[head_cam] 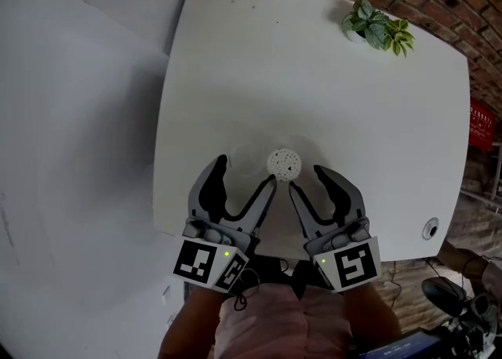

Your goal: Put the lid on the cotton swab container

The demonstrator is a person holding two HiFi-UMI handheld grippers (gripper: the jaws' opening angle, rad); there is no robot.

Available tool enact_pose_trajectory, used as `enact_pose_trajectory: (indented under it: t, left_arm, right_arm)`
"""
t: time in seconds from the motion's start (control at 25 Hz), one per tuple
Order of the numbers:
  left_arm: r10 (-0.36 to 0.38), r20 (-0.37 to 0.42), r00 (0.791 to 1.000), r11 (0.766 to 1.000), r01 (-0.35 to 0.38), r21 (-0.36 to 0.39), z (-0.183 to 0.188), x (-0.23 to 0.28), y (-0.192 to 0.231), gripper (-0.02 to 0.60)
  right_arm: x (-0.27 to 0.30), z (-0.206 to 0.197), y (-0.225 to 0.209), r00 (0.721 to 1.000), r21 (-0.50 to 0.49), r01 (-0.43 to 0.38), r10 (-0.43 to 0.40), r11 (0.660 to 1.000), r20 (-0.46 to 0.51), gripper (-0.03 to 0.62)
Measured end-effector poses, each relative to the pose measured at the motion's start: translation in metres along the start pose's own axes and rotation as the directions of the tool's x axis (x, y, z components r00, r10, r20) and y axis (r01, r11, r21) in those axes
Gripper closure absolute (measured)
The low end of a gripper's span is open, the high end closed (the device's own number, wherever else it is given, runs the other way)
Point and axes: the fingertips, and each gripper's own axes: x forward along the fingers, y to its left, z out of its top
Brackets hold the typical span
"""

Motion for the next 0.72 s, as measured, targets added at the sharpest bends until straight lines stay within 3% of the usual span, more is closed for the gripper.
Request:
enact_pose_trajectory:
  t: [0.28,0.72]
  left_arm:
    - [-0.033,0.031,0.999,0.999,0.032,0.028,0.015,0.000,-0.013,0.206]
    - [-0.083,0.046,0.995,0.990,0.077,0.116,0.036,-0.002,-0.044,0.206]
  right_arm:
    - [-0.003,0.003,-0.001,1.000,0.012,0.009,-0.009,1.000,0.004,0.405]
    - [-0.022,0.034,-0.017,0.994,-0.005,0.044,-0.043,0.999,0.099,0.407]
